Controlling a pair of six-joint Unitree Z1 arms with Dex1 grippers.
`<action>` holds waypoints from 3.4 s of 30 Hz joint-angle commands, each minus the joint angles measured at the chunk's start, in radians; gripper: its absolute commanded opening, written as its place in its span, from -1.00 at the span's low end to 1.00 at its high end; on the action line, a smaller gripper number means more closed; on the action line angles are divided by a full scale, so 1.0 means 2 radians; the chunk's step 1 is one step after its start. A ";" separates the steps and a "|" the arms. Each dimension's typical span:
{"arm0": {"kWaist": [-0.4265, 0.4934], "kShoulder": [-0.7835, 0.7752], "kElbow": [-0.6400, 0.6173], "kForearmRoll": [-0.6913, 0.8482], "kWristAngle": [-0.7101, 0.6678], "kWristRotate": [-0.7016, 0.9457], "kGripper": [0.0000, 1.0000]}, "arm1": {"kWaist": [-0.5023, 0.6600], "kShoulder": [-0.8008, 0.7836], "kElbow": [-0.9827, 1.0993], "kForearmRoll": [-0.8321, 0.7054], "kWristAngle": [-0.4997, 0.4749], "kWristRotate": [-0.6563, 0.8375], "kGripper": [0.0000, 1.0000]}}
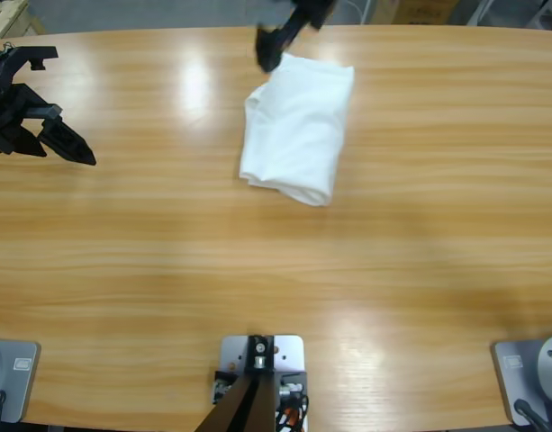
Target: Fold clothes
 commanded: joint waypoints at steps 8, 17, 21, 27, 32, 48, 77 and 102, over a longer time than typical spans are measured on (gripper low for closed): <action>-0.007 0.038 0.009 -0.006 -0.015 0.009 0.98 | -0.103 0.177 -0.106 0.050 0.048 -0.011 0.96; -0.019 0.055 0.009 -0.006 -0.015 0.009 0.98 | -0.102 0.230 -0.138 0.050 0.088 -0.011 0.96; -0.019 0.056 0.009 -0.006 -0.015 0.009 0.98 | -0.102 0.234 -0.136 0.051 0.091 -0.011 0.96; -0.022 0.051 0.009 -0.007 -0.015 0.008 0.98 | -0.099 0.179 -0.127 0.051 0.047 -0.004 0.96; -0.047 0.013 0.004 -0.028 -0.010 0.006 0.97 | -0.100 0.036 -0.067 0.052 0.012 0.027 0.96; -0.225 0.218 -0.388 -0.044 0.134 0.047 0.98 | -0.101 -0.225 0.190 0.047 0.204 0.141 0.96; -0.178 0.495 -0.722 0.075 0.056 0.036 0.96 | -0.078 -0.314 0.331 0.023 0.244 0.152 0.96; 0.039 0.397 -0.475 0.197 0.112 -0.111 0.90 | -0.078 -0.338 0.341 -0.014 0.262 0.152 0.96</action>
